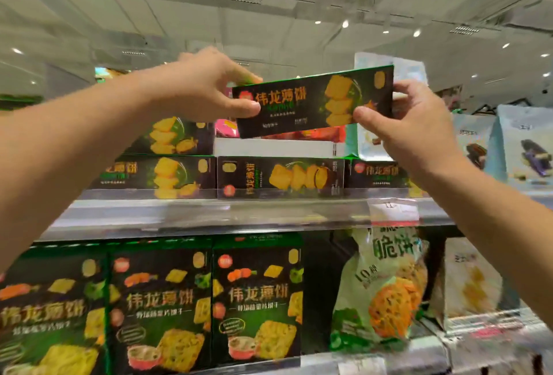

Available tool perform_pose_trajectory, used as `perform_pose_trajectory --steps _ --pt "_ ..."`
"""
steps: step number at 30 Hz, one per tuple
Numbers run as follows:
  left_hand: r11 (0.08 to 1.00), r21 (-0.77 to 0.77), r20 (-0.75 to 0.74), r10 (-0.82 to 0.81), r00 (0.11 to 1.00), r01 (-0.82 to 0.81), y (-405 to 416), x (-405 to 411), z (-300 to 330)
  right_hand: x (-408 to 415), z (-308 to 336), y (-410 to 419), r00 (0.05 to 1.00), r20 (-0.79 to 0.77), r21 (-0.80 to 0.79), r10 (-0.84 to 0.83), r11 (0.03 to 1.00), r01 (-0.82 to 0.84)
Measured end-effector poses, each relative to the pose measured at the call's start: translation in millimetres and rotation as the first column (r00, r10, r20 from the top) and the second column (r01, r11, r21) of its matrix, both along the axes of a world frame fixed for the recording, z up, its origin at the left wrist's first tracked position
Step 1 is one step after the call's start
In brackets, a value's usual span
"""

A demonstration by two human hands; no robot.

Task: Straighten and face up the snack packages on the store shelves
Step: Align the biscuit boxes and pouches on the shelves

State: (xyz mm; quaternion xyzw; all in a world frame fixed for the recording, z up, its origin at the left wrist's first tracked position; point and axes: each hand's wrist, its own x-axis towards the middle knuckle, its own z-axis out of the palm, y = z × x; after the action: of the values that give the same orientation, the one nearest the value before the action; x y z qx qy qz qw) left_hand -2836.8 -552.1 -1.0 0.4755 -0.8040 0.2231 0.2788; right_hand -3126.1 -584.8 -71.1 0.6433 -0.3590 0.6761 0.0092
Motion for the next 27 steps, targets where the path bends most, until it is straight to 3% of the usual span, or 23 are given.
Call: perform_pose_trajectory --steps 8,13,19,27 --pt "0.995 -0.056 0.174 0.09 0.981 -0.081 -29.1 14.0 -11.3 15.6 -15.2 -13.1 0.99 -0.091 0.051 -0.105 0.993 0.11" --pt "0.973 -0.09 0.305 0.229 0.925 -0.211 -45.4 19.5 -17.1 27.3 -30.7 -28.9 0.977 -0.134 0.095 -0.168 0.979 0.182" --pt "0.999 -0.011 0.199 0.035 0.979 -0.033 -44.3 23.2 -22.3 37.5 -32.4 -37.1 0.95 -0.197 0.105 -0.242 0.958 0.266" --pt "0.994 -0.106 0.179 -0.004 0.984 0.023 -50.8 30.8 -37.2 47.0 -34.3 -35.1 0.836 -0.376 0.097 -0.399 0.88 0.464"
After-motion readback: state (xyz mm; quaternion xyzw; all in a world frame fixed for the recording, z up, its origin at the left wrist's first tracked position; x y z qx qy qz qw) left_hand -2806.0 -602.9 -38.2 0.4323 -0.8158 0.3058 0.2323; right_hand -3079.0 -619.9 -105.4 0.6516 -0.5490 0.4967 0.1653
